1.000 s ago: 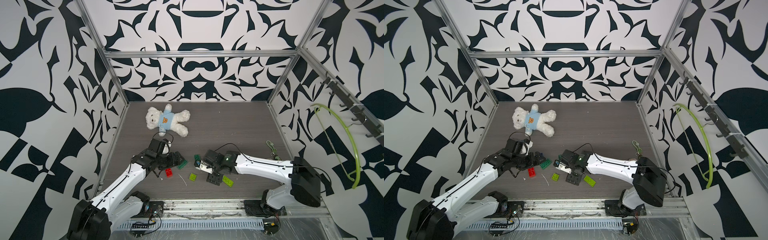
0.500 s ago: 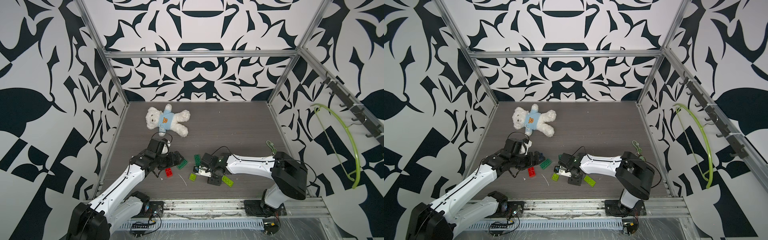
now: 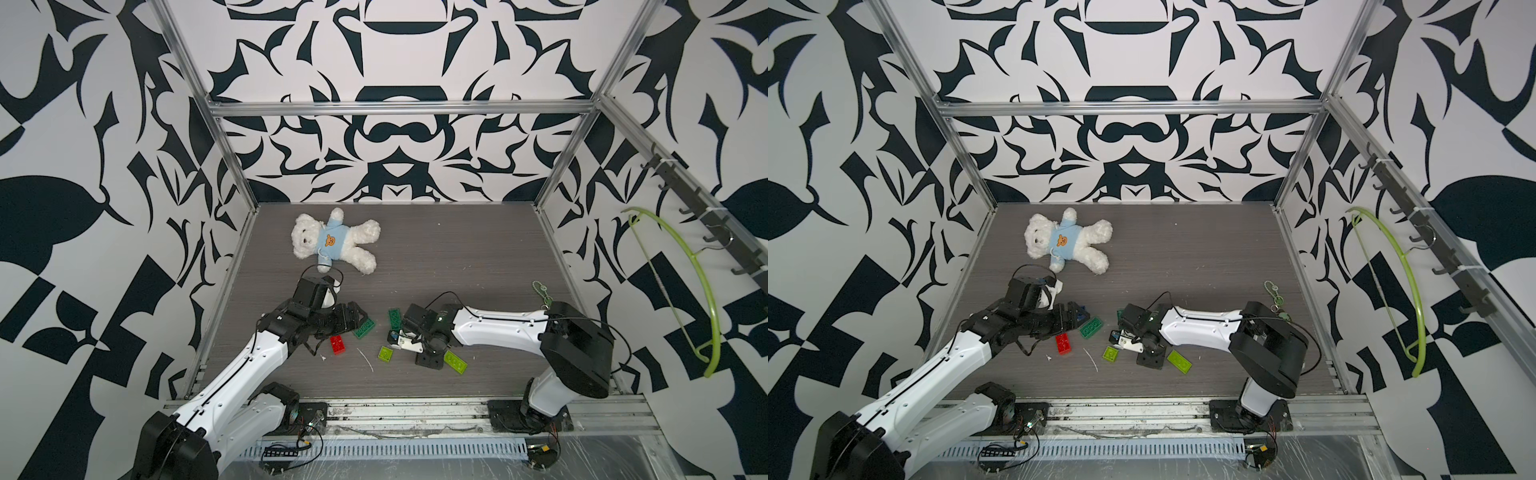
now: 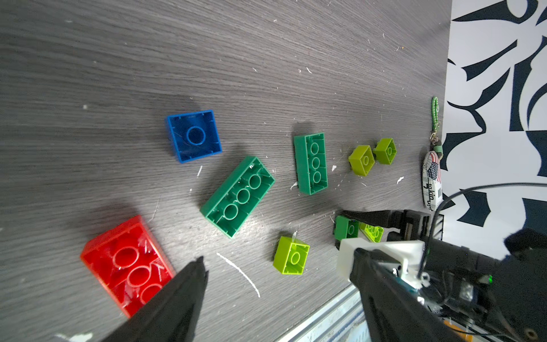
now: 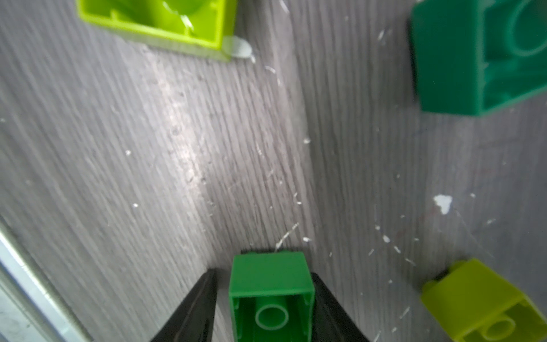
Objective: Assemble a carrot with lego
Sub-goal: Pick up the lego brick from the center of the board, then assemble the lego brick with the lego brick.
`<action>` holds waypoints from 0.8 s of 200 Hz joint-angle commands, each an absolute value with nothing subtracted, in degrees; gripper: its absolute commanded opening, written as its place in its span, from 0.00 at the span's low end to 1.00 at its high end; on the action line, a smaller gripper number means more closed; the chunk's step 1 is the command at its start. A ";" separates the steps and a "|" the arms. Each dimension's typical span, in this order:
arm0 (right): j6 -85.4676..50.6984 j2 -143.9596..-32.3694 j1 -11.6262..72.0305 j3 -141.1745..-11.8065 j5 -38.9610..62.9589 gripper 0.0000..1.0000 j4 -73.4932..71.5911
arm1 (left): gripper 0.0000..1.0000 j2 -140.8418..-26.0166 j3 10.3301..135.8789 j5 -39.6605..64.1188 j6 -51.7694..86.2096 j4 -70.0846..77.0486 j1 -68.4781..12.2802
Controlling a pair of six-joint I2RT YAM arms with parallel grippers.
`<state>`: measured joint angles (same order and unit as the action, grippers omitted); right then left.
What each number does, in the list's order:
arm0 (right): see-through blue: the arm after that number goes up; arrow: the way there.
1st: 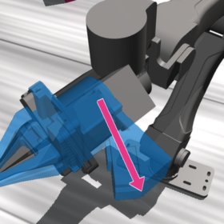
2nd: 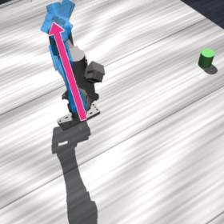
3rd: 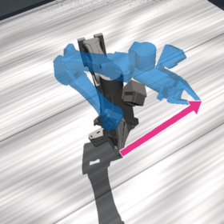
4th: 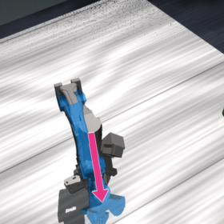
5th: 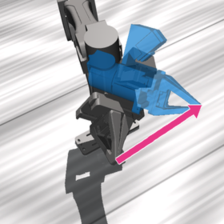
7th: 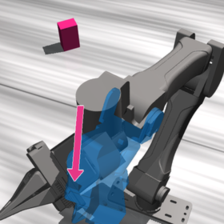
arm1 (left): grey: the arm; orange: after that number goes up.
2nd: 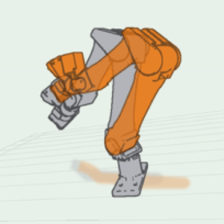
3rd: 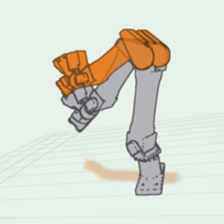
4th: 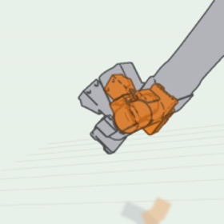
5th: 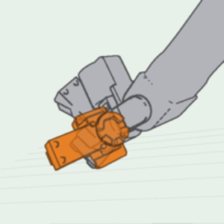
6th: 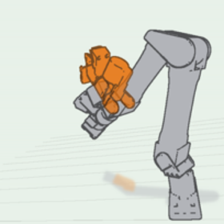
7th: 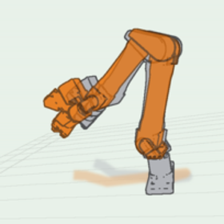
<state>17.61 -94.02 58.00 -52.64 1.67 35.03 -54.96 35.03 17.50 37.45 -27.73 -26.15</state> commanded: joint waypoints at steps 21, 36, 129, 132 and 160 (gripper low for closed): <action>14.77 -92.60 57.22 -54.17 2.65 0.33 36.63 | 0.88 -54.23 34.23 16.67 36.21 -28.50 -26.01; 13.19 -92.22 57.22 -55.21 2.42 0.27 37.36 | 0.88 -54.14 34.32 16.40 36.21 -28.31 -25.94; -11.02 -98.26 65.27 -75.62 -1.41 0.25 46.76 | 0.92 -52.52 36.79 6.96 34.46 -32.60 -23.48; -11.07 -98.76 65.51 -76.13 -1.55 0.24 46.99 | 0.92 -52.48 36.87 6.85 34.50 -32.72 -23.10; -11.34 -104.12 67.03 -79.90 -1.74 0.24 48.55 | 0.92 -50.98 36.88 5.85 34.80 -33.46 -19.60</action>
